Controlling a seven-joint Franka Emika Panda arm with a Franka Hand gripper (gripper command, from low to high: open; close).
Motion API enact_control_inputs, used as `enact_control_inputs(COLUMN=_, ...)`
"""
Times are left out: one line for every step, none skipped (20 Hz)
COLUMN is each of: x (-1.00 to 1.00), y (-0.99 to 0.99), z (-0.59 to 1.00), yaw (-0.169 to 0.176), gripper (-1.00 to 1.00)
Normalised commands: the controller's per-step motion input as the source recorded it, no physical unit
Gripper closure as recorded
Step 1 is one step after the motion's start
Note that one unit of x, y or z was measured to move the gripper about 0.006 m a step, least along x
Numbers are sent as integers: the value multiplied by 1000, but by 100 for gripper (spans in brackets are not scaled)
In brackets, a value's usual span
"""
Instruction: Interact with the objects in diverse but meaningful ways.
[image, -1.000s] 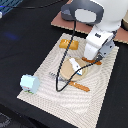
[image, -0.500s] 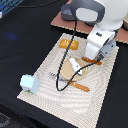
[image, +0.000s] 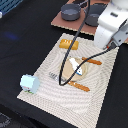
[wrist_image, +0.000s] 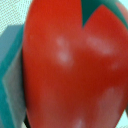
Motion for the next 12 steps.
enact_control_inputs(x=-257, y=-1000, z=454, yaw=0, gripper=100)
enact_control_inputs(x=-266, y=-1000, z=400, yaw=0, gripper=100)
enact_control_inputs(x=-251, y=-1000, z=380, yaw=0, gripper=100)
enact_control_inputs(x=-220, y=-1000, z=349, yaw=0, gripper=100)
enact_control_inputs(x=-206, y=-1000, z=303, yaw=0, gripper=100)
enact_control_inputs(x=-206, y=-1000, z=220, yaw=0, gripper=100)
enact_control_inputs(x=-217, y=-1000, z=194, yaw=0, gripper=100)
enact_control_inputs(x=-214, y=-1000, z=191, yaw=0, gripper=100)
enact_control_inputs(x=-214, y=-1000, z=189, yaw=0, gripper=100)
enact_control_inputs(x=-211, y=-1000, z=189, yaw=0, gripper=100)
enact_control_inputs(x=-206, y=-1000, z=169, yaw=0, gripper=100)
enact_control_inputs(x=-200, y=-1000, z=163, yaw=0, gripper=100)
